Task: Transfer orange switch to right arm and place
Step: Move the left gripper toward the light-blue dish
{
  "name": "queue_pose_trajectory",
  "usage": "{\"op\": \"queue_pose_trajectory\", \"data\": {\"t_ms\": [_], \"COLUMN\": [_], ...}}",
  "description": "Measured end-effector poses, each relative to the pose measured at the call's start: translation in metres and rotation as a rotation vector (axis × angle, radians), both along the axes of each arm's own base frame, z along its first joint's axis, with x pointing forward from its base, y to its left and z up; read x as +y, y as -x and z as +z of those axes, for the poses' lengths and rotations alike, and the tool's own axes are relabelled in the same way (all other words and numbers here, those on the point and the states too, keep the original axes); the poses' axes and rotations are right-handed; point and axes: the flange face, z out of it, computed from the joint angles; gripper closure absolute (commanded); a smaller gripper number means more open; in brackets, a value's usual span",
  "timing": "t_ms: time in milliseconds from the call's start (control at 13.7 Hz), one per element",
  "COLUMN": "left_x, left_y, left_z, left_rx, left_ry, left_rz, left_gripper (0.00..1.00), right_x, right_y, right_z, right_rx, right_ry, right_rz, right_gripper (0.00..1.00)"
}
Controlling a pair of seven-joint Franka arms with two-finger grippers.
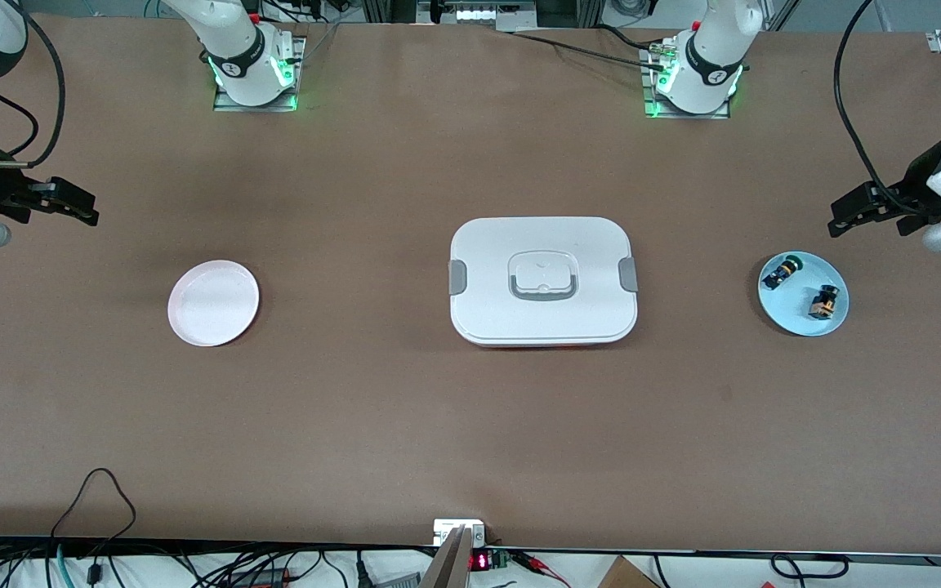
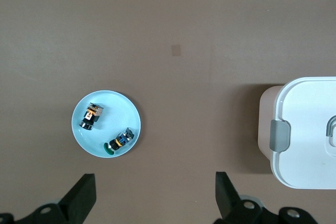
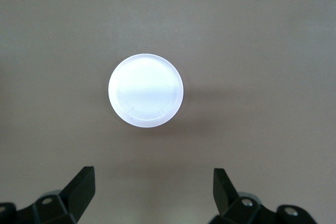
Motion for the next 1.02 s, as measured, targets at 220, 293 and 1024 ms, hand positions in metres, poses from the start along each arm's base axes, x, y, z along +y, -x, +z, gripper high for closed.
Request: {"op": "queue_pose_trajectory", "data": {"t_ms": [220,293,1024], "left_x": [0.0,-0.001,0.018], "left_y": [0.003,0.003,-0.005], "left_z": [-0.001,-0.002,-0.047], "left_rx": [0.024,0.026,0.123], "left_ry": [0.001,0.002,0.003], "left_rz": [-0.001,-0.001,0.098], "left_gripper": [0.0,0.0,0.02], "right_x": [0.0,0.0,0.001], "right_y": [0.0,0.0,0.0], "right_z": [0.0,0.0,0.0], "right_rx": [0.0,0.0,0.001], "right_ry": [0.0,0.0,0.0], "right_rz": [0.0,0.0,0.002], "right_gripper": [0.0,0.0,0.0]}}
